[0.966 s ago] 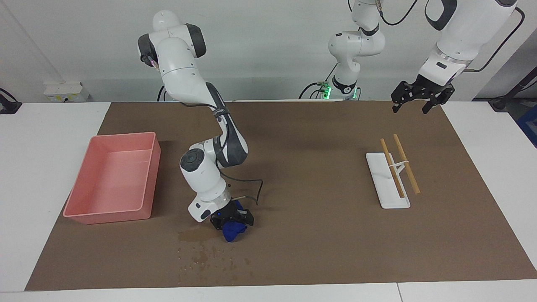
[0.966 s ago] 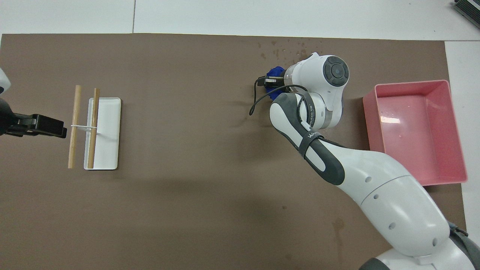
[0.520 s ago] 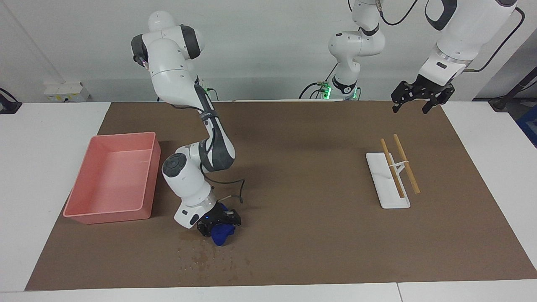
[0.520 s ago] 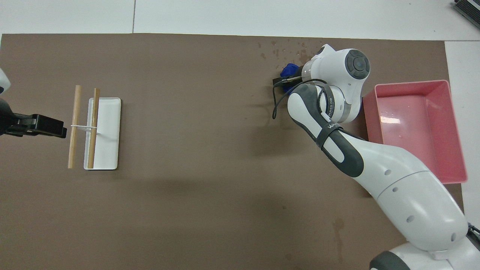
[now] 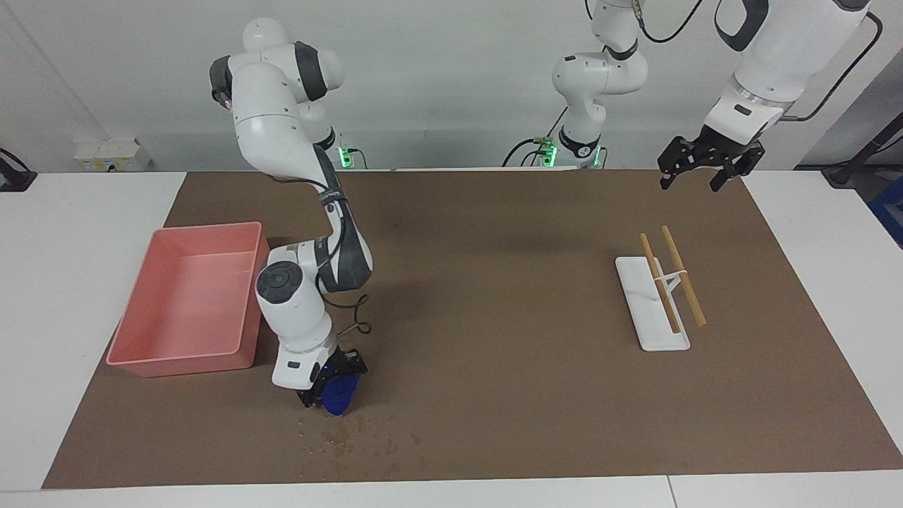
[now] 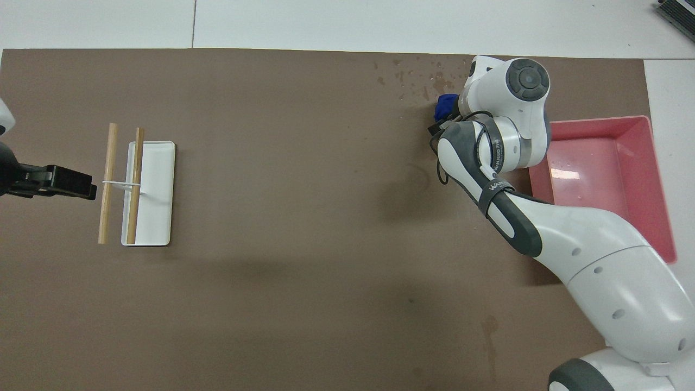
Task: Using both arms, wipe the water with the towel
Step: 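Wipe the towel back and forth across the wet spot with the right gripper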
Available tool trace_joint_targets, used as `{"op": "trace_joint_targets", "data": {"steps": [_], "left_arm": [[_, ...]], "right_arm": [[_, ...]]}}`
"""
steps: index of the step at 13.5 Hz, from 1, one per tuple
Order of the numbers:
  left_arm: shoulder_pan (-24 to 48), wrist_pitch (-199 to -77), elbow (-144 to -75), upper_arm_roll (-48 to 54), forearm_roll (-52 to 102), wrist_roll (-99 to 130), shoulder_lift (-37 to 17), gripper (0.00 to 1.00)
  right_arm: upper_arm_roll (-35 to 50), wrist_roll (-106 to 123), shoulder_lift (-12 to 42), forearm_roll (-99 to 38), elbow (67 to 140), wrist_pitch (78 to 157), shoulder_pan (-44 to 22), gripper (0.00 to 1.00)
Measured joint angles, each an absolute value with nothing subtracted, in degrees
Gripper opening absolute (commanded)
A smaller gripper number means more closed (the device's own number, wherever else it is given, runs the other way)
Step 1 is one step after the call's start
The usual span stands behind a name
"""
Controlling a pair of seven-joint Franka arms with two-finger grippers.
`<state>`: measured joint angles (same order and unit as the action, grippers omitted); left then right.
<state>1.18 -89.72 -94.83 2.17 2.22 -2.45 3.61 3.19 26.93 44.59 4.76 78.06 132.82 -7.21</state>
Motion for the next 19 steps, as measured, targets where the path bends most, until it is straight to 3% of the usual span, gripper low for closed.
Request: {"op": "trace_joint_targets", "data": {"steps": [5,8,19], "left_arm": [[1.18,-89.72,-94.83,2.17,2.22,-2.45,3.61,1.00],[1.18,-89.72,-94.83,2.17,2.22,-2.45,3.61,1.00],[1.18,-89.72,-94.83,2.17,2.22,-2.45,3.61,1.00]], "right_arm": [[3.44,37.12,44.43,21.42,78.63,131.33,-8.70,0.00],[3.41,38.14,43.72,22.59,80.53,133.62,-8.67,0.00],[6.64,5.21,39.54,0.19,87.45,134.75,-7.92,0.00]]}}
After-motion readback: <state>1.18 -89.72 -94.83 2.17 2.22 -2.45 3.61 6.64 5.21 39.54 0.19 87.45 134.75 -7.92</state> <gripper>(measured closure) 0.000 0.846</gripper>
